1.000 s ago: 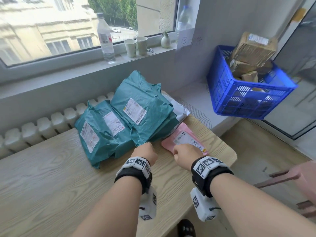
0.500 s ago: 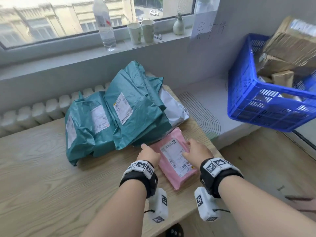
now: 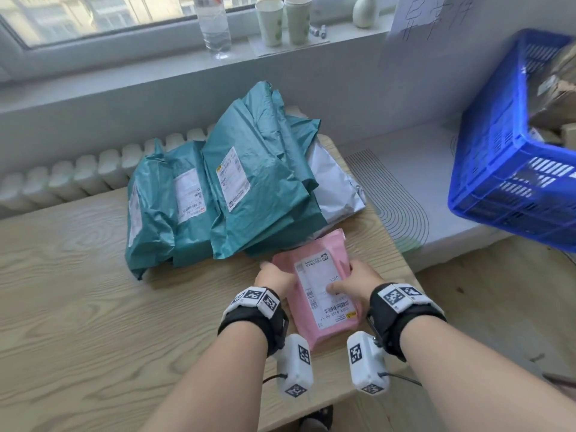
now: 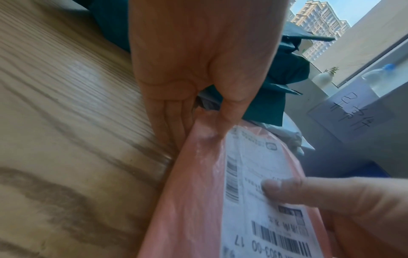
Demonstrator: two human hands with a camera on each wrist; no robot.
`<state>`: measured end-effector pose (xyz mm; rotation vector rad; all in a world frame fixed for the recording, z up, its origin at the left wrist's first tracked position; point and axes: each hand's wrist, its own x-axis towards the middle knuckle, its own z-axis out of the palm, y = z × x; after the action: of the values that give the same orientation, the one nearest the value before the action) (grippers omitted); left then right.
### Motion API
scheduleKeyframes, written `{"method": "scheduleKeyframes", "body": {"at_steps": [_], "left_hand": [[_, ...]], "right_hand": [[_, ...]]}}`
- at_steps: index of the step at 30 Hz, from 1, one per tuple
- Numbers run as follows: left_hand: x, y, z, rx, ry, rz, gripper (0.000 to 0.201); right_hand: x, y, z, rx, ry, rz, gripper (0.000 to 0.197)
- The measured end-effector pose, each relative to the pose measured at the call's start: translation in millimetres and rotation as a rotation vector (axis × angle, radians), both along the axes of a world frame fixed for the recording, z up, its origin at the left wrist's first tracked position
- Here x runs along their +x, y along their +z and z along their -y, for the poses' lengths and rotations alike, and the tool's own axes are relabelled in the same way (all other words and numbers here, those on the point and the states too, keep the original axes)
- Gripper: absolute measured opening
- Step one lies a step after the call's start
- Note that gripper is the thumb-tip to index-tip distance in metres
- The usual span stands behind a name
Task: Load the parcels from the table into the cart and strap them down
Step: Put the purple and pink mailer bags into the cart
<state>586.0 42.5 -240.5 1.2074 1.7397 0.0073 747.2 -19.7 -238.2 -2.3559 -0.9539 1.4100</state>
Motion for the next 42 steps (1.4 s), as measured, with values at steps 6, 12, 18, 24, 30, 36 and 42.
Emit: {"method": "scheduleKeyframes", "body": {"at_steps": [6,12,18,24,30,36,42], "left_hand": [[-11,2,1,-0.035,-0.052,-0.009,0.069],[-26,2,4,-0.052,-0.039,0.032,0.077],[-58,4,12,-0.051,-0.037,-0.035,0.087],[-101,27,13,0.028,-0.078,-0.056,0.106],[-160,48,25,-0.023,-0.069,0.096,0.048],[-251,56,58,-0.064,0.074,0.192,0.034],[-337,64,91,0.004,0.207,0.262,0.031]], "right_hand": [[-6,-5,-10,-0.033,-0.031,-0.158,0.042],[-22,-4,-10,-0.122,0.104,-0.124,0.032],[-43,6,-13,-0.176,0.310,0.013,0.025],[-78,28,-21,-0.149,0.504,0.041,0.024],[-138,57,-25,-0.059,0.635,0.034,0.018],[-225,76,-16,0.017,0.698,0.060,0.022],[-314,87,-4,0.131,0.658,0.078,0.024]]}}
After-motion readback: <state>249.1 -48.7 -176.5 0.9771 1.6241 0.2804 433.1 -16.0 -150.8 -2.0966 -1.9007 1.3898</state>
